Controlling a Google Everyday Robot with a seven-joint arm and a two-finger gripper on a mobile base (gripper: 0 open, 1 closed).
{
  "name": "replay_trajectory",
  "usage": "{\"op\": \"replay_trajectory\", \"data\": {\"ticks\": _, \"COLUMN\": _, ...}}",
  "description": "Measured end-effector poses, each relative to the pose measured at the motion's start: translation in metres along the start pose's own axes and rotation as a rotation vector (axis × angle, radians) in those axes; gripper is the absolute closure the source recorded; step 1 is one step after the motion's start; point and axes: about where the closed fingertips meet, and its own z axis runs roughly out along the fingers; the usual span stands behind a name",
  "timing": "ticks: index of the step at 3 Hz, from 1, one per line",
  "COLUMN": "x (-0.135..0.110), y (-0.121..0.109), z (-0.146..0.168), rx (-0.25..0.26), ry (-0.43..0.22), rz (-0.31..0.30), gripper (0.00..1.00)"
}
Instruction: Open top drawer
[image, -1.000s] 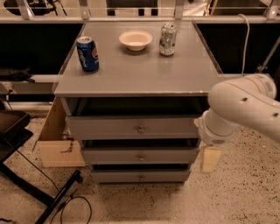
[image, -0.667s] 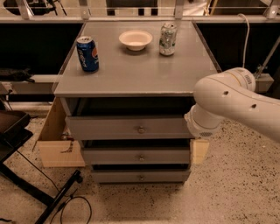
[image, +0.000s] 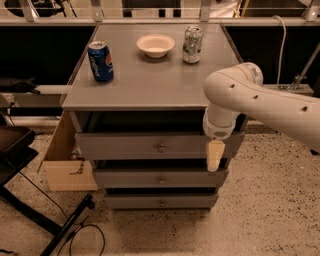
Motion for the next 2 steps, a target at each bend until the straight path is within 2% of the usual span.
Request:
{"op": "replay_trajectory", "data": {"ticks": 1, "x": -0.0034, "y": -0.0181, "z": 0.0161, "rx": -0.032, "ry": -0.008, "rz": 0.036, "gripper": 0.0}}
{"op": "replay_trajectory", "data": {"ticks": 2, "x": -0.0037, "y": -0.0152, "z": 0.0164, "rx": -0.034, "ry": -0.008, "rz": 0.038, "gripper": 0.16}}
